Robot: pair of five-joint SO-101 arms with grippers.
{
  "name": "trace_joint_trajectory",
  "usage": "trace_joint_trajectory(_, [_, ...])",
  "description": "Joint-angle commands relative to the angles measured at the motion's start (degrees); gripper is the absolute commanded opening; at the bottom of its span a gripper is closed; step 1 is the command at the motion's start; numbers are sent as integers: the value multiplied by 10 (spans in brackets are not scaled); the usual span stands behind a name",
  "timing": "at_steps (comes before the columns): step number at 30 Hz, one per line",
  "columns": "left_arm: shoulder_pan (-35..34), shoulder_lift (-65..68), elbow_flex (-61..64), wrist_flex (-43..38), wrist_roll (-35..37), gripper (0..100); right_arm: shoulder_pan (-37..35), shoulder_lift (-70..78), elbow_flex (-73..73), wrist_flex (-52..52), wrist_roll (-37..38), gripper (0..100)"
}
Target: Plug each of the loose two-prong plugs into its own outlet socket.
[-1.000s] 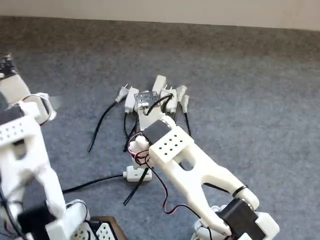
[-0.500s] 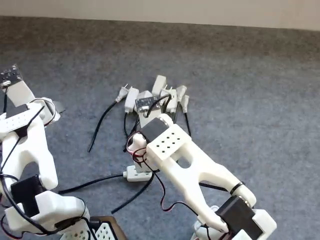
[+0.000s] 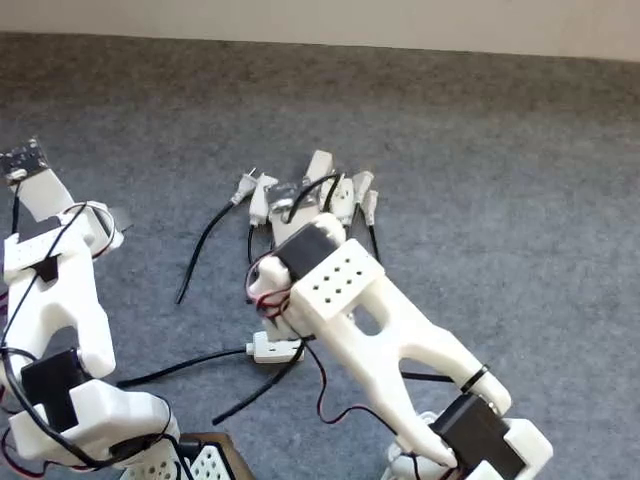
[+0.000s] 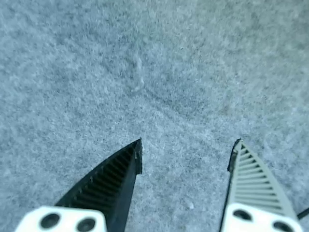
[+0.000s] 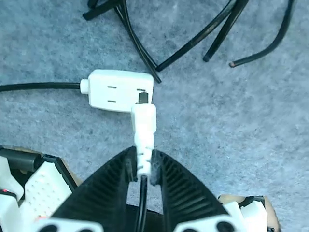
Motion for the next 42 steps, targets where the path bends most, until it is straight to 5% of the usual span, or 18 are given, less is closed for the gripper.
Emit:
trace_joint_trajectory(1, [-4,-2,0,-14,5,300,-40,-2,-27,8,-2,8])
trace_joint_trajectory(12, [-2,-7,7,-18,4,300,-33,90,-29,11,7,6])
trace_joint_trajectory(16, [18,-7,3,-18,-22,300,-8,70,-32,-12,106,5])
trace_joint_trajectory(18, [36,-15,0,-11,-56,300,15,39,-29,-22,238,5])
trace_joint_trajectory(20, [50,-34,-12,34,-63,300,64,8,-22,-25,375,5])
trace_joint_trajectory(25, [94,-115,-92,212,-164,296,204,-89,39,-117,412,5])
trace_joint_trajectory(27, [101,-153,-124,270,-191,296,233,-105,77,-130,478,5])
trace_joint_trajectory(30, [102,-204,-157,324,-207,295,254,-114,116,-126,478,5])
trace_joint_trajectory(37, [190,-300,-114,457,-302,299,187,-115,196,-292,475,6])
trace_joint_trajectory(42, [204,-429,-14,410,-349,300,118,-124,267,-364,475,6])
